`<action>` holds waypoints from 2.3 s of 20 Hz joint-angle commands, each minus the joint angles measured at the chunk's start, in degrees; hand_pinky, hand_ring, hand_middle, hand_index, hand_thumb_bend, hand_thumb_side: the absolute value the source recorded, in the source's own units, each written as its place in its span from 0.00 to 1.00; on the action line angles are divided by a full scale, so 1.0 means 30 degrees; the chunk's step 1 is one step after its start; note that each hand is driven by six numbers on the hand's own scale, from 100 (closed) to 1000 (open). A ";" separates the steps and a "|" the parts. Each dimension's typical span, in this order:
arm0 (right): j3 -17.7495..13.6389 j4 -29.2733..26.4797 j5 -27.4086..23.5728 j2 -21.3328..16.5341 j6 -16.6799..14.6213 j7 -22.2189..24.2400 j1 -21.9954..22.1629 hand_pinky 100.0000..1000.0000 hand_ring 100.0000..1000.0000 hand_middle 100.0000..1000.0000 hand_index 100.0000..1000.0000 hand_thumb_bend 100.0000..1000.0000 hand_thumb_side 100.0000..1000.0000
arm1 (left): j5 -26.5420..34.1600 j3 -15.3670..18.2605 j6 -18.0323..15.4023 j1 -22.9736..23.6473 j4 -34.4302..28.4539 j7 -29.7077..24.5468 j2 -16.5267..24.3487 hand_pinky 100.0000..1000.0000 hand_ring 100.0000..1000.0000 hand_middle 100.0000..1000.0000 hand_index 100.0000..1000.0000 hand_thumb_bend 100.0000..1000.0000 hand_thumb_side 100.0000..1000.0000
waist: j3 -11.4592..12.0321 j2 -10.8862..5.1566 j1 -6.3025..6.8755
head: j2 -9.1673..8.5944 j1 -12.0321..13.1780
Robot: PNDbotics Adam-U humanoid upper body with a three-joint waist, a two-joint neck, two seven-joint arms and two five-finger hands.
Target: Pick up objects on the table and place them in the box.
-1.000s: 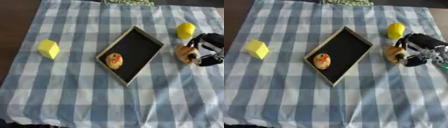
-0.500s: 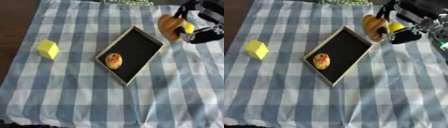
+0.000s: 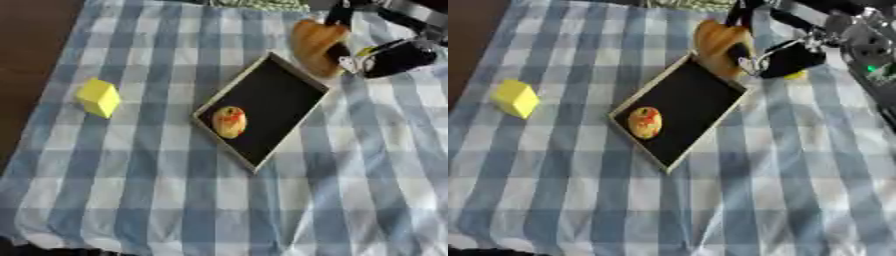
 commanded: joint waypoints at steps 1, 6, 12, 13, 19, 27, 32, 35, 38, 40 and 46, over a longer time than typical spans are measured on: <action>0.1124 0.1372 0.0912 0.0934 0.0317 0.0954 -0.0916 0.86 0.81 0.41 0.62 0.00 0.06 | 0.0097 0.0020 -0.0013 -0.0180 -0.0272 -0.0064 0.0273 0.72 0.79 0.58 0.75 0.00 0.65 | -0.0016 -0.0246 0.0023 | 0.0079 -0.0043; 0.1915 0.3799 0.2404 0.2269 -0.0801 0.1665 -0.1508 0.86 0.82 0.42 0.62 0.00 0.07 | 0.0154 -0.0020 0.0025 -0.0219 -0.0279 -0.0094 0.0193 0.72 0.79 0.58 0.75 0.00 0.65 | 0.0050 -0.0215 0.0023 | 0.0079 -0.0104; 0.2345 0.6770 0.4237 0.3664 -0.2658 0.0758 -0.2034 0.88 0.92 0.58 0.75 0.00 0.07 | 0.0227 -0.0053 0.0066 -0.0242 -0.0278 -0.0146 0.0097 0.72 0.79 0.58 0.75 0.00 0.65 | 0.0148 -0.0186 0.0063 | 0.0079 -0.0104; 0.2435 0.7113 0.4548 0.3770 -0.2977 0.0724 -0.2079 0.89 0.96 0.68 0.82 0.00 0.07 | 0.0231 -0.0052 0.0065 -0.0249 -0.0278 -0.0148 0.0101 0.72 0.79 0.58 0.75 0.00 0.65 | 0.0149 -0.0189 0.0067 | 0.0079 -0.0098; 0.2171 0.7911 0.6600 0.3816 -0.4486 0.1348 -0.2156 0.98 1.00 0.89 0.94 0.00 0.36 | 0.0265 -0.0054 0.0064 -0.0284 -0.0277 -0.0117 0.0101 0.72 0.79 0.58 0.75 0.00 0.65 | 0.0068 -0.0225 0.0101 | 0.0079 0.0024; 0.0001 0.5450 0.5539 0.3017 -0.3860 0.0082 -0.1816 0.97 1.00 0.86 0.94 0.00 0.19 | 0.0214 0.0040 0.0052 -0.0244 -0.0248 -0.0046 0.0148 0.72 0.79 0.58 0.75 0.00 0.65 | -0.0207 -0.0223 0.0150 | 0.0079 0.0202; -0.2308 0.4744 0.4023 0.0671 -0.2532 -0.0309 -0.0758 0.97 1.00 0.86 0.94 0.00 0.11 | 0.0117 0.0106 0.0053 -0.0174 -0.0224 0.0037 0.0248 0.72 0.79 0.58 0.75 0.00 0.65 | -0.0485 -0.0229 0.0081 | 0.0079 0.0430; -0.3417 0.5316 0.3504 -0.0232 -0.1870 -0.0749 -0.0035 0.97 1.00 0.86 0.94 0.00 0.11 | 0.0101 0.0099 0.0061 -0.0152 -0.0185 0.0016 0.0235 0.72 0.79 0.58 0.75 0.00 0.65 | -0.0601 -0.0190 0.0142 | 0.0079 0.0495; -0.4162 0.5983 0.3370 -0.0851 -0.1541 -0.1318 0.0661 0.97 1.00 0.86 0.94 0.00 0.08 | 0.0090 0.0126 0.0032 -0.0152 -0.0148 0.0029 0.0248 0.72 0.79 0.58 0.75 0.00 0.65 | -0.0669 -0.0121 0.0216 | 0.0079 0.0584; -0.4453 0.6622 0.3619 -0.1211 -0.1458 -0.1603 0.1036 0.97 1.00 0.87 0.94 0.00 0.07 | 0.0090 0.0126 0.0038 -0.0154 -0.0107 0.0028 0.0253 0.72 0.79 0.58 0.75 0.00 0.65 | -0.0711 -0.0079 0.0236 | 0.0079 0.0626; -0.4638 0.8784 0.3890 -0.1283 -0.2199 -0.1763 0.1012 0.97 1.00 0.87 0.95 0.00 0.14 | 0.0122 0.0082 0.0046 -0.0192 -0.0051 -0.0071 0.0235 0.72 0.80 0.58 0.75 0.00 0.66 | -0.0739 0.0070 0.0336 | 0.0079 0.0608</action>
